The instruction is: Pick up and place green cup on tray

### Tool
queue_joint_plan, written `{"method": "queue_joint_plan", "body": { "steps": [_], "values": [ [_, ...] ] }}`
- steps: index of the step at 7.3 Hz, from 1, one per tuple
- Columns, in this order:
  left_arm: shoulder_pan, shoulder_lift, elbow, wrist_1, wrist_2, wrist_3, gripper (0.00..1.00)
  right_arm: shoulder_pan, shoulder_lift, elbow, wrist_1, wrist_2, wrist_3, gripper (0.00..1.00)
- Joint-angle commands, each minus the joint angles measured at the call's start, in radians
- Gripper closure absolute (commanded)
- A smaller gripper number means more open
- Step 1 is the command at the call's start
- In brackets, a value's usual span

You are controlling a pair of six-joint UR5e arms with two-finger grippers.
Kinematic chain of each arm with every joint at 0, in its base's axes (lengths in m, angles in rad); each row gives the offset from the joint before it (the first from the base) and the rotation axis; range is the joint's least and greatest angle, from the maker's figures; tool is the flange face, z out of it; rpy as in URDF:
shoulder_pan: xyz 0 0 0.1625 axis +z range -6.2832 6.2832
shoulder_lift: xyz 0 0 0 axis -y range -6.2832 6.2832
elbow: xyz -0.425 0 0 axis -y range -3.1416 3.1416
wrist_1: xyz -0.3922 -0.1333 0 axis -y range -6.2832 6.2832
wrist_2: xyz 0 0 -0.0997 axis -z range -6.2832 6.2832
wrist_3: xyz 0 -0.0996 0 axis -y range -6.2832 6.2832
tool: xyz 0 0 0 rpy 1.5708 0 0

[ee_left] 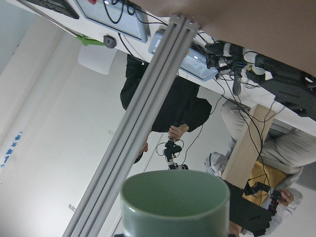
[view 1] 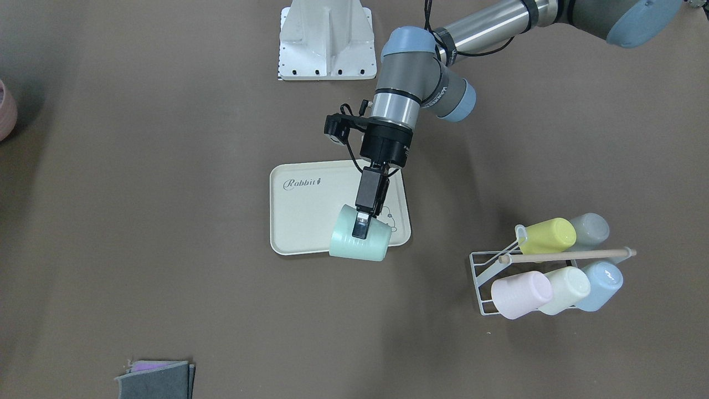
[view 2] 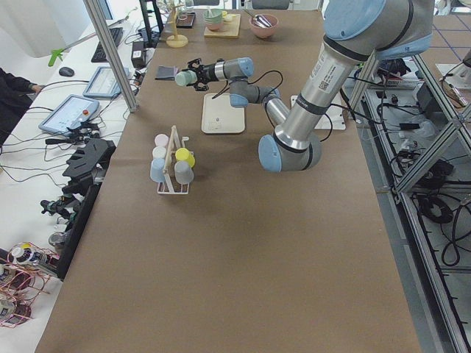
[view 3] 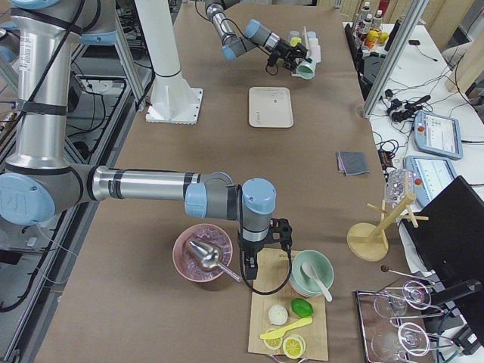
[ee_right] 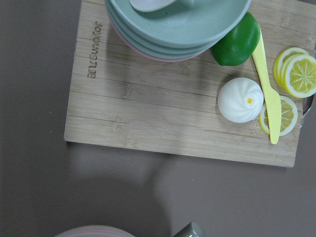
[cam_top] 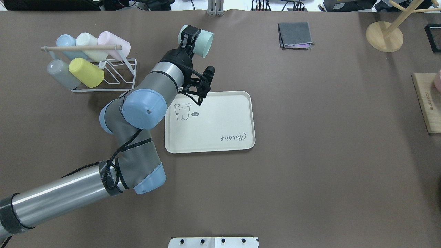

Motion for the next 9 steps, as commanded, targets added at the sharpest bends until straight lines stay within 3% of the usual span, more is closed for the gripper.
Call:
{"method": "queue_joint_plan", "body": {
  "steps": [1, 3, 4, 5, 6, 9],
  "values": [
    [0.005, -0.019, 0.037, -0.093, -0.196, -0.496, 0.85, 0.000, 0.000, -0.004, 0.000, 0.000, 0.000, 0.00],
    [0.020, -0.016, 0.144, -0.349, -0.302, -0.761, 0.85, 0.000, 0.000, -0.008, 0.000, 0.002, 0.000, 0.00],
    [0.028, -0.015, 0.160, -0.408, -0.403, -0.911, 0.85, 0.000, 0.000, -0.010, 0.000, 0.000, 0.000, 0.00],
    [0.028, -0.017, 0.180, -0.505, -0.481, -0.997, 0.90, 0.000, 0.000, -0.011, 0.000, 0.002, 0.000, 0.00],
    [0.036, -0.019, 0.229, -0.579, -0.494, -1.011, 0.91, 0.000, 0.000, -0.011, 0.000, 0.002, 0.000, 0.00],
    [0.072, -0.009, 0.298, -0.595, -0.527, -1.024, 0.91, 0.000, 0.002, -0.011, 0.000, 0.002, 0.000, 0.00]
  ]
}}
